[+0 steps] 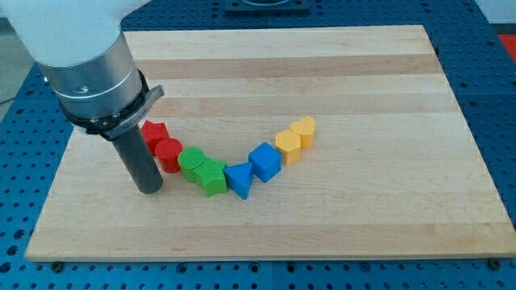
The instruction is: Nudge the green star and the blue triangle right a bit
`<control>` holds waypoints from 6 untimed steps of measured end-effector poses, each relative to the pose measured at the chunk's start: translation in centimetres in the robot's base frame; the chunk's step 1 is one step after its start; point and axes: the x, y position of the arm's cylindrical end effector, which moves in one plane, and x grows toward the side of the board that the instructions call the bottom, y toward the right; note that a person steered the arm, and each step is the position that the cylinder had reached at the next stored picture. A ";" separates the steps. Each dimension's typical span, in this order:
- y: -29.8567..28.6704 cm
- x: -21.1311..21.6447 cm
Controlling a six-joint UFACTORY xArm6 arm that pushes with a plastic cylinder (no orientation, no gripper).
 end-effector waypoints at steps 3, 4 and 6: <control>1.4 2.5; 1.5 1.2; 2.3 1.2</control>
